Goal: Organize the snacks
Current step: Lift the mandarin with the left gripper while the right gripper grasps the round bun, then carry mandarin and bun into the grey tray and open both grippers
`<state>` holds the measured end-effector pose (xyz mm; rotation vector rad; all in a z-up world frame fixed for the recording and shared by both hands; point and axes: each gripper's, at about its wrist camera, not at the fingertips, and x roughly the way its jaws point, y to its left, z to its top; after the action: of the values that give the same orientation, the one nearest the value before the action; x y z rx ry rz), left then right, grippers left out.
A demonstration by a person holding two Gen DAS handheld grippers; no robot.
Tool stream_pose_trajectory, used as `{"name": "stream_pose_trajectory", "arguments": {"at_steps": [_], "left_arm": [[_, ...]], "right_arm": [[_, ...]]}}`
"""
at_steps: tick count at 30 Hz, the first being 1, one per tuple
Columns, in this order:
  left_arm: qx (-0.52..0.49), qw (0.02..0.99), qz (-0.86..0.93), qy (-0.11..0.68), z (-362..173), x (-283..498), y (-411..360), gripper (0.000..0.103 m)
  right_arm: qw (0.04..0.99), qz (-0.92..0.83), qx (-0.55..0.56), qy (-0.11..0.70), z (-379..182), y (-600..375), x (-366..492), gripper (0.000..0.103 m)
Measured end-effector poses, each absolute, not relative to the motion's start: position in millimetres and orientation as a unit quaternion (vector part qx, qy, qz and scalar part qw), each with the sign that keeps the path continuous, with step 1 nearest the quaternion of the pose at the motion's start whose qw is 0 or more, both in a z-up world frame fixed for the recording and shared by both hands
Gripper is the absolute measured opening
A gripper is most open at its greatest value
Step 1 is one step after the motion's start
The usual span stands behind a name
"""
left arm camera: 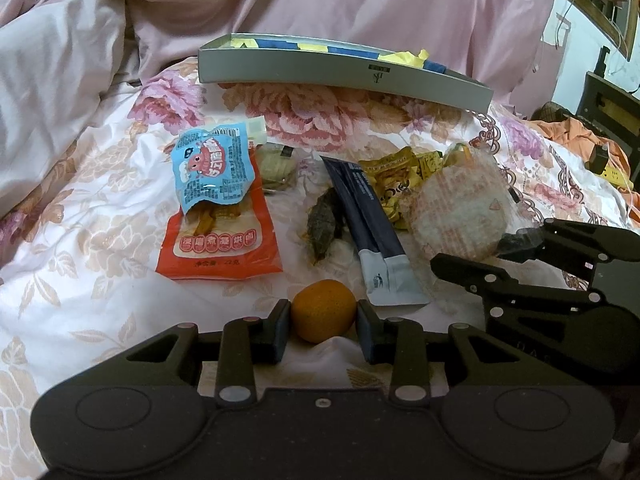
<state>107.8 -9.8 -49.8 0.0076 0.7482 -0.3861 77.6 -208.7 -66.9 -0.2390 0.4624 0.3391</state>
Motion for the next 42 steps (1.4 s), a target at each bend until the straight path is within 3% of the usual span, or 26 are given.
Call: {"name": "stream_pose_trajectory", "arguments": {"at_steps": [9, 26, 42], "left_arm": [[-0.002, 0.916, -0.184, 0.356, -48.3, 106.5, -8.7, 0.037], [-0.017, 0.932, -0.166, 0.322, -33.0, 107.4, -11.5, 0.037], [-0.064, 0.960, -0.138, 0.234, 40.0, 190.1, -64.0, 0.037]], "right_arm": [[0.956, 0.171, -0.097, 0.217, -64.4, -212.6, 76.3, 0.021], [0.967, 0.164, -0.100, 0.169, -54.7, -213.5, 67.9, 0.021], [0.987, 0.122, -0.064, 0.080, -8.2, -252.4, 120.4, 0.021]]}}
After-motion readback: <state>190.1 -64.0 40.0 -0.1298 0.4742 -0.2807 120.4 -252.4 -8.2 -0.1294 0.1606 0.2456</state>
